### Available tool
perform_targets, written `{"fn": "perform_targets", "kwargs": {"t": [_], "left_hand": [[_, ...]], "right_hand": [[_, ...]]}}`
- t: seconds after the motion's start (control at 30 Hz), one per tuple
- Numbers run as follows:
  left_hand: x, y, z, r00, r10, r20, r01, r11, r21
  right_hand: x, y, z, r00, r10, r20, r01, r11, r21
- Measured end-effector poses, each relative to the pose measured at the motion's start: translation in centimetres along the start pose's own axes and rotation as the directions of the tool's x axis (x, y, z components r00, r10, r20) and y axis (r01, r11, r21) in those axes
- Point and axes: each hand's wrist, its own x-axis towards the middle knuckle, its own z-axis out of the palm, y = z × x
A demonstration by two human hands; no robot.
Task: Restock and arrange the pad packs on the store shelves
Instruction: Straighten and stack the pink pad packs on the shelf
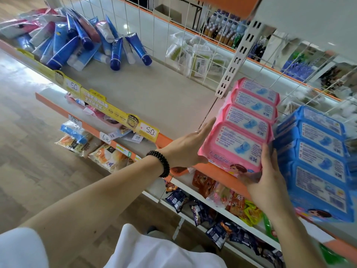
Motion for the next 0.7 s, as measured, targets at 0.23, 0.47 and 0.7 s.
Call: {"fn": "perform_targets", "kwargs": {"t": [0.23,0.47,0.7], "left_hand": [[1.3,0.1,0.1,1.000,0.000,0.005,-0.001,0.999,0.043],[2.0,-0.6,-0.2,0.999,0.029,0.042,-0.031,0.999,0.039],[1.7,-0.9,-1.0,0.992,-0.056,0.111,0.061,0.997,-0.040]], "right_hand": [[1.5,-0.2,-0.6,0.993,0.051,0.106,-0.052,0.999,0.009],[1.9,-0.3,-1.0,0.983,0.084,0.162,-0.088,0.996,0.018],[0.4,-0.3,-0.7,0.972,0.211,0.104,-0.224,0.966,0.129]]}}
